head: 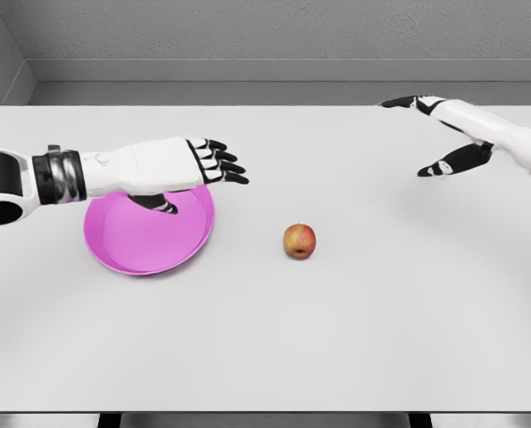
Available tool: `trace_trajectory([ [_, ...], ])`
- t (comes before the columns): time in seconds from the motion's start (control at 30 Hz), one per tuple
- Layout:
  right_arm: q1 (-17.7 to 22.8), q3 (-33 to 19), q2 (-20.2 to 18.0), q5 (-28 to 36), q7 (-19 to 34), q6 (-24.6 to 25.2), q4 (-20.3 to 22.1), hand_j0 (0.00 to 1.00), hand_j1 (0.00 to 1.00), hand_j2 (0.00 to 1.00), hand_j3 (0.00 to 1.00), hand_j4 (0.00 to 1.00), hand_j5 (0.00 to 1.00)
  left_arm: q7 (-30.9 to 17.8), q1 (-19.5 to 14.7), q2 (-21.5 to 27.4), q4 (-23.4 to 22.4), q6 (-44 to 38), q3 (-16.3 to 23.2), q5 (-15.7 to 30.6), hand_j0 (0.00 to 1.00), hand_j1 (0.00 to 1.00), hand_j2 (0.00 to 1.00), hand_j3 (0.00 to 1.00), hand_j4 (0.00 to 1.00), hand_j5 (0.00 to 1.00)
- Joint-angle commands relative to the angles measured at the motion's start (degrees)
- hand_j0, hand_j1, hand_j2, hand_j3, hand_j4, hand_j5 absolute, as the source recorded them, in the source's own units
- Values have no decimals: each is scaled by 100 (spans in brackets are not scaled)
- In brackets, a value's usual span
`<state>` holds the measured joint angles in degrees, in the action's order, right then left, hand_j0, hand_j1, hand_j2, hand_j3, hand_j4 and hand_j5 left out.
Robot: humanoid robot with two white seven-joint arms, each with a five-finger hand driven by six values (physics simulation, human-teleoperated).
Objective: Put the apple on the plate with both arms
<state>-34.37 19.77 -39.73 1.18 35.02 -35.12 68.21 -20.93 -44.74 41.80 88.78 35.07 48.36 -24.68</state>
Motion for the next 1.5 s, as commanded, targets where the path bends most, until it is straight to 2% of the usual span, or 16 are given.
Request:
trace_trajectory([
  [0.0, 9, -413, 0, 31, -2, 12, -151, 100, 100, 100, 100, 100, 100, -482, 0, -655, -19, -7, 7, 25, 100, 100, 100, 100, 100, 100],
  [0.17, 9, -158, 114, 31, -2, 12, -27, 100, 100, 100, 100, 100, 100, -491, -149, -1130, -36, -7, 59, 16, 100, 100, 100, 100, 100, 100],
  [0.2, 18, -149, 114, 31, -2, 12, -27, 100, 100, 100, 100, 100, 100, -500, -246, -1244, -63, -7, 217, -45, 100, 100, 100, 100, 100, 100],
  [0.27, 9, -149, 97, 31, -2, 12, -27, 100, 100, 100, 100, 100, 100, -500, -387, -1561, -467, -7, 428, -168, 100, 100, 100, 100, 100, 100],
  [0.33, 9, -149, 88, 31, -2, 12, -27, 100, 100, 100, 100, 100, 100, -500, -387, -1737, -529, -7, 455, -467, 100, 100, 100, 100, 100, 100],
  [0.4, 9, -140, 79, 31, -2, 12, -27, 100, 100, 100, 100, 100, 100, -500, -387, -1737, -537, -7, 639, -590, 100, 100, 100, 100, 100, 100],
  [0.57, -62, -61, 123, -118, -2, 12, -27, 100, 100, 100, 100, 100, 100, -500, -387, -1737, -555, -7, 666, -819, 100, 100, 100, 100, 100, 100],
  [0.7, -70, -52, 123, -118, -2, 12, -54, 100, 100, 100, 100, 100, 100, -500, -387, -1737, -696, -7, 850, -828, 100, 100, 100, 100, 100, 100],
  [0.93, -53, -17, 132, -118, -2, 12, -54, 100, 100, 100, 100, 100, 100, -500, -387, -1877, -827, -7, 894, -889, 98, 98, 98, 98, 98, 98],
  [1.07, -44, -17, 132, -118, -2, 12, -54, 100, 100, 100, 100, 100, 100, -500, -387, -1877, -836, -7, 903, -889, 93, 93, 93, 93, 93, 93],
  [1.2, -44, -8, 132, -118, -2, 12, -54, 100, 100, 100, 100, 100, 100, -500, -422, -1983, -1038, -7, 921, -916, 92, 92, 92, 92, 92, 92],
  [1.47, -35, -8, 132, -118, -2, 12, -63, 100, 100, 100, 100, 100, 100, -500, -431, -2035, -1047, -7, 1079, -960, 88, 88, 88, 88, 88, 88],
])
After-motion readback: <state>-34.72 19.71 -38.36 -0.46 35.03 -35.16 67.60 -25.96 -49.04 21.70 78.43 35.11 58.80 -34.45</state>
